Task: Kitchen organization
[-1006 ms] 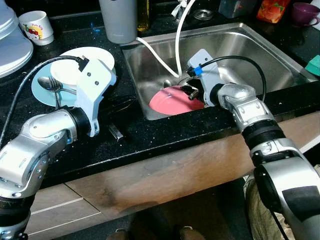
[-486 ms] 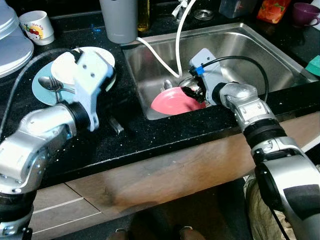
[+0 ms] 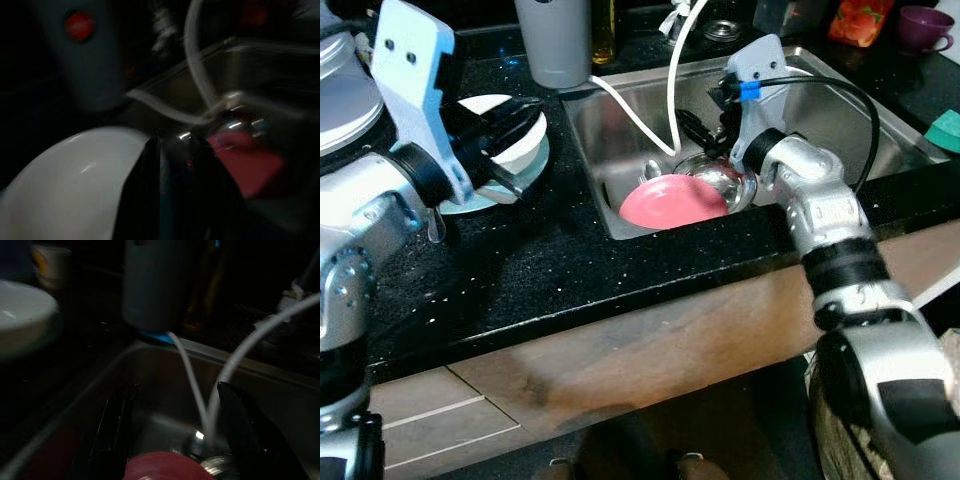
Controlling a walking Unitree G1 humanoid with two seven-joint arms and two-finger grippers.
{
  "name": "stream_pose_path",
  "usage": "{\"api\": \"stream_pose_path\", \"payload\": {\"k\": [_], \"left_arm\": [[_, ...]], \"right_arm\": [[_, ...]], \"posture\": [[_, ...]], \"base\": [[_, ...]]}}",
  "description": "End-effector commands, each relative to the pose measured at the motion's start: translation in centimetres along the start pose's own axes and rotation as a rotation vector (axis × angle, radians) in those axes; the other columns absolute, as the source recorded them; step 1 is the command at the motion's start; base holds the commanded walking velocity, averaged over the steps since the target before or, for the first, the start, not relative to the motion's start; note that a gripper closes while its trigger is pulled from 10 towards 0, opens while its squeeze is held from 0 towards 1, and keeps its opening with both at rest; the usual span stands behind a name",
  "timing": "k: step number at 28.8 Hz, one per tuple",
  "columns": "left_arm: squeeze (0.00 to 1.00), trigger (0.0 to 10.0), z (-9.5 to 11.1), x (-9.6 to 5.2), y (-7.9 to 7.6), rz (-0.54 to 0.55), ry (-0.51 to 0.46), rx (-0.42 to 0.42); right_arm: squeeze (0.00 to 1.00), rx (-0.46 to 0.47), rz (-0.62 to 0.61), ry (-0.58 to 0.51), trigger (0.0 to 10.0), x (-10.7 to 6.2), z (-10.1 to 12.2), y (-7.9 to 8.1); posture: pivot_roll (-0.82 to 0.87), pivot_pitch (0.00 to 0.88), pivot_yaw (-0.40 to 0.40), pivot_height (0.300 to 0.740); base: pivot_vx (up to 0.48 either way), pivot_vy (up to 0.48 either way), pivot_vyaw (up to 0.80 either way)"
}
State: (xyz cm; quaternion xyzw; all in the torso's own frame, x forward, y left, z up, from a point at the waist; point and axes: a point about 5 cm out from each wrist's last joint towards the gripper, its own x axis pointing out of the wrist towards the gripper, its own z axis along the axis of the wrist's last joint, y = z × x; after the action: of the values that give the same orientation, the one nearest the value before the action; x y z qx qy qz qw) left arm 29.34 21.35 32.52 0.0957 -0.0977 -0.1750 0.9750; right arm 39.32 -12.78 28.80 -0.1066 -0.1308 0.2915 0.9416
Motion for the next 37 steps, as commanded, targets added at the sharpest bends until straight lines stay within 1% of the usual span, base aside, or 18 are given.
{"api": "stream_pose_path", "payload": {"k": [1,4,5,6,7,8,10,13,15,16,25,26,28,30,32,33,35,37], "left_arm": [[1.00,10.0,-0.2,-0.4,1.9,0.131,0.055,0.043],[1.00,10.0,-0.5,-0.7,2.9,0.208,0.094,0.072],[0.93,10.0,-0.7,-0.8,3.5,0.254,0.115,0.061],[0.35,10.0,-1.0,-1.1,4.3,0.317,0.142,0.052],[0.35,10.0,-1.2,-1.3,4.9,0.357,0.159,0.045],[0.08,10.0,-1.3,-1.7,5.5,0.398,0.173,0.028],[0.00,10.0,-1.5,-2.0,6.2,0.440,0.189,0.004],[0.00,10.0,-1.9,-2.2,6.9,0.478,0.191,-0.087],[0.10,10.0,-2.2,-2.0,6.8,0.468,0.177,-0.148],[1.00,10.0,-2.2,-1.7,6.6,0.454,0.159,-0.186],[1.00,10.0,-2.9,0.1,6.7,0.459,0.183,-0.303],[0.70,10.0,-3.2,0.3,6.8,0.470,0.211,-0.294],[0.61,10.0,-3.6,0.6,6.9,0.484,0.236,-0.286],[0.33,10.0,-3.8,0.8,7.2,0.515,0.248,-0.297],[0.15,10.0,-4.1,1.0,7.5,0.548,0.273,-0.296],[0.15,10.0,-4.3,1.0,7.6,0.558,0.282,-0.297],[0.00,10.0,-4.7,1.4,7.8,0.571,0.291,-0.324],[0.00,10.0,-4.8,1.6,7.8,0.572,0.291,-0.328]], "right_arm": [[0.00,0.036,0.068,-0.030,10.0,0.0,0.3,1.2],[0.00,0.054,0.106,-0.037,10.0,0.0,0.2,2.1],[0.00,0.062,0.117,-0.038,10.0,-0.1,0.1,2.5],[0.00,0.069,0.127,-0.038,10.0,-0.2,0.0,3.0],[0.00,0.072,0.132,-0.037,10.0,-0.2,0.0,3.3],[0.00,0.075,0.136,-0.037,10.0,-0.3,-0.1,3.5],[0.00,0.079,0.140,-0.037,10.0,-0.4,-0.1,3.7],[0.00,0.080,0.145,-0.039,10.0,-0.6,0.0,3.9],[0.00,0.075,0.147,-0.043,10.0,-0.6,0.2,3.9],[0.00,0.071,0.147,-0.047,10.0,-0.6,0.2,3.9],[0.00,0.062,0.149,-0.053,10.0,-0.7,0.7,3.9],[0.00,0.061,0.149,-0.053,10.0,-0.7,0.7,3.9],[0.00,0.060,0.150,-0.052,10.0,-0.7,0.7,3.9],[0.00,0.060,0.150,-0.052,10.0,-0.7,0.6,3.9],[0.00,0.060,0.149,-0.052,10.0,-0.8,0.6,3.8],[0.00,0.060,0.149,-0.052,10.0,-0.8,0.6,3.8],[0.00,0.060,0.151,-0.053,10.0,-0.8,0.6,3.8],[0.00,0.061,0.152,-0.054,10.0,-0.8,0.6,3.8]], "posture": [[0.05,0.143,0.005,0.740],[0.05,0.144,0.004,0.740],[0.05,0.147,0.003,0.740],[0.05,0.150,0.002,0.740],[0.05,0.152,0.001,0.740],[0.05,0.152,0.001,0.740],[0.05,0.156,0.000,0.740],[0.06,0.160,-0.003,0.740],[0.06,0.161,-0.004,0.740],[0.06,0.161,-0.004,0.740],[0.05,0.166,-0.001,0.740],[0.05,0.166,-0.001,0.740],[0.05,0.166,0.005,0.740],[0.05,0.166,0.005,0.740],[0.05,0.166,0.008,0.740],[0.05,0.166,0.008,0.740],[0.05,0.167,0.010,0.740],[0.05,0.167,0.010,0.740]], "base": [[0.000,0.000,0.00],[0.000,0.000,0.00],[0.000,0.000,0.00],[0.000,0.000,0.00],[0.000,0.000,0.00],[0.000,0.000,0.00],[0.000,0.000,0.00],[0.000,0.000,0.00],[0.000,0.000,0.00],[0.000,0.000,0.00],[0.000,0.000,0.00],[0.000,0.000,0.00],[0.000,0.000,0.00],[0.000,0.000,0.00],[0.000,0.000,0.00],[0.000,0.000,0.00],[0.000,0.000,0.00],[0.000,0.000,0.00]]}}
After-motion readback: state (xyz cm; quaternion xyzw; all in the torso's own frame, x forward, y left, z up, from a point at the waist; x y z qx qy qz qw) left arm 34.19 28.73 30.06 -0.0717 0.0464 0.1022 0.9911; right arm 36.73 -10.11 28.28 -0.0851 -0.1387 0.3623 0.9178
